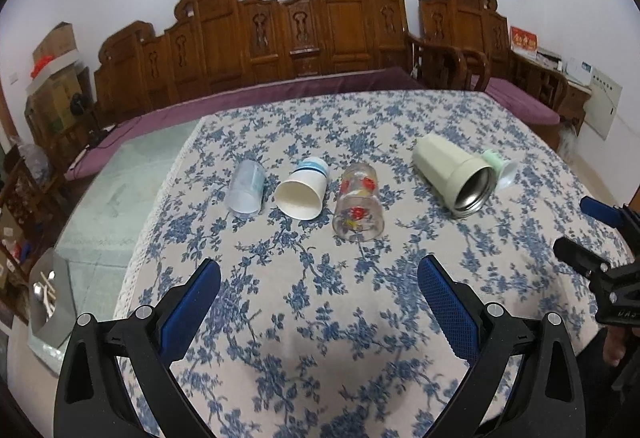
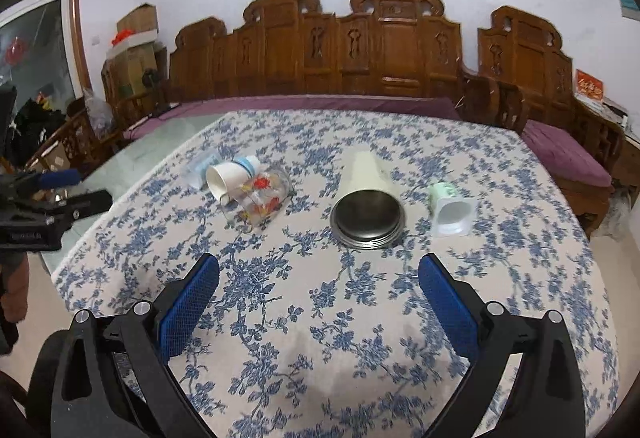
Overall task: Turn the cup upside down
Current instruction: 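Move the left gripper to the white paper cup and close on it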
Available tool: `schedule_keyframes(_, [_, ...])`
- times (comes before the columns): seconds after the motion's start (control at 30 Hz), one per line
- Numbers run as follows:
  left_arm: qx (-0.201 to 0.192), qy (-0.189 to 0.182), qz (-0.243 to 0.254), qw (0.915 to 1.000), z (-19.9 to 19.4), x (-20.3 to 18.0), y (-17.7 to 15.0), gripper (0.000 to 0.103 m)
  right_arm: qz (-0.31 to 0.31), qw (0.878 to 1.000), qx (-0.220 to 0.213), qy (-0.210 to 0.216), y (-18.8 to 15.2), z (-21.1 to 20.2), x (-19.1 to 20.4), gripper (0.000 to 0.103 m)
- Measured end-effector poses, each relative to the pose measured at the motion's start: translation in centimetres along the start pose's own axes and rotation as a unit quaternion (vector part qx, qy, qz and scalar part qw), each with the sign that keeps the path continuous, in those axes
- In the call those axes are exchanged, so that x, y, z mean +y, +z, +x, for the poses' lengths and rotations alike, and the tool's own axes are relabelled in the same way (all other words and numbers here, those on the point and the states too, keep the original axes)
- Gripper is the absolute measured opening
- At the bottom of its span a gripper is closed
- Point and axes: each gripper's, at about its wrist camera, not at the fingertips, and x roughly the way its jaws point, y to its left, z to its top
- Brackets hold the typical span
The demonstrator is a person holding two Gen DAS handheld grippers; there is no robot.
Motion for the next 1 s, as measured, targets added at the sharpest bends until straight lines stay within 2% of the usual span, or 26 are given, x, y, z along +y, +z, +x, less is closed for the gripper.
schedule_keyframes(0.23, [0.038, -0.015, 0.016, 0.9991, 5.5, 1.2, 2.6, 0.083, -0.013, 0.999, 0.028, 0.02, 0.6, 4.5, 1.0, 0.099])
schedule_keyframes(0.33, [0.056, -0.021, 0.019, 0.998, 8.0, 1.7, 3.8, 0.081, -0.014, 0.999, 0.038, 0.028, 0.9, 6.3, 1.5, 0.097])
schedule_keyframes(0.47, [0.069, -0.011, 0.038, 0.9968, 10.7, 1.7, 5.2, 0.081, -0.011, 0.998, 0.047, 0.038, 1.4, 8.2, 1.8, 0.096])
schedule_keyframes(0.77, [0.109, -0.031, 0.057, 0.9919, 17.2, 1.4, 9.3, 0.073, -0.005, 0.996, 0.068, 0.057, 0.8, 9.9, 2.5, 0.095])
schedule_keyframes(0.83, [0.127, -0.036, 0.051, 0.9899, 19.2, 1.6, 10.1, 0.069, -0.003, 0.996, 0.073, 0.06, 0.4, 10.1, 2.4, 0.095])
schedule_keyframes(1.0, [0.176, -0.045, 0.041, 0.9825, 23.7, 1.9, 10.9, 0.068, 0.002, 0.994, 0.085, 0.066, -0.6, 10.2, 2.3, 0.095])
